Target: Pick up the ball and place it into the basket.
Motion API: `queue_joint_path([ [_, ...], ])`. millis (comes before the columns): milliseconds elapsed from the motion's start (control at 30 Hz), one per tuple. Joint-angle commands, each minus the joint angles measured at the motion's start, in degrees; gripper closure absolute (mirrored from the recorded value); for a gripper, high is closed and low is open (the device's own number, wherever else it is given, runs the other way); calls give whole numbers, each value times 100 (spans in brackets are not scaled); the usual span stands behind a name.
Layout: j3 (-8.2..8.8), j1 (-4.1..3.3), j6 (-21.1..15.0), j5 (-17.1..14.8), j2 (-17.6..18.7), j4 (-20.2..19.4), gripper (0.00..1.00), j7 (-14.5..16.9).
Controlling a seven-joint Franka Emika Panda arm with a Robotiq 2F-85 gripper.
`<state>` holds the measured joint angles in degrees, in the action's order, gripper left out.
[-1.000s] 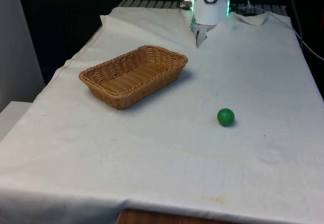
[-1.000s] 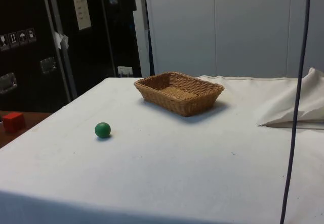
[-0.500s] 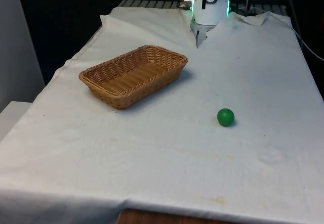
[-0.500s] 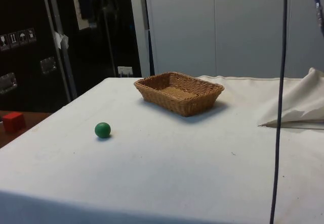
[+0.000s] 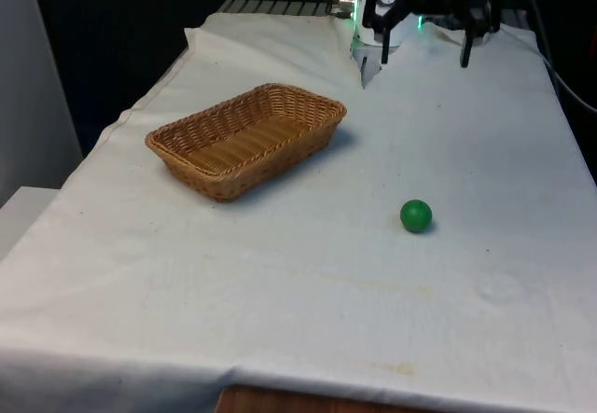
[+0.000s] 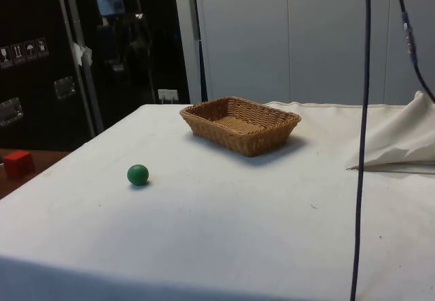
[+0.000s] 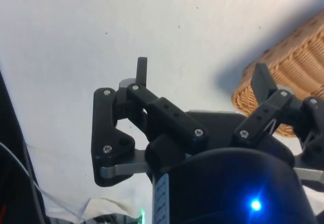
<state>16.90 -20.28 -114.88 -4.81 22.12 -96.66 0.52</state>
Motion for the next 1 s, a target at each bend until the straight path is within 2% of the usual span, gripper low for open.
queue_joint_path([
  [0,-29,6,-132,-63,29,-57,0,17],
  [167,-80,11,-361,-143,172,-143,0,46],
  [233,-69,0,-332,-97,201,-132,0,17],
  [433,-138,17,-659,-286,441,-189,0,92],
  [467,-109,0,-556,-218,418,-160,0,57],
  [500,-149,17,-693,-298,481,-189,0,97],
  [667,-166,34,-871,-372,710,-160,0,149],
  [733,-166,69,-951,-413,791,-149,0,206],
  [767,-132,11,-894,-332,745,-166,0,126],
  [800,-160,86,-991,-435,831,-138,0,241],
  [967,-115,143,-1209,-625,1066,-74,0,470],
])
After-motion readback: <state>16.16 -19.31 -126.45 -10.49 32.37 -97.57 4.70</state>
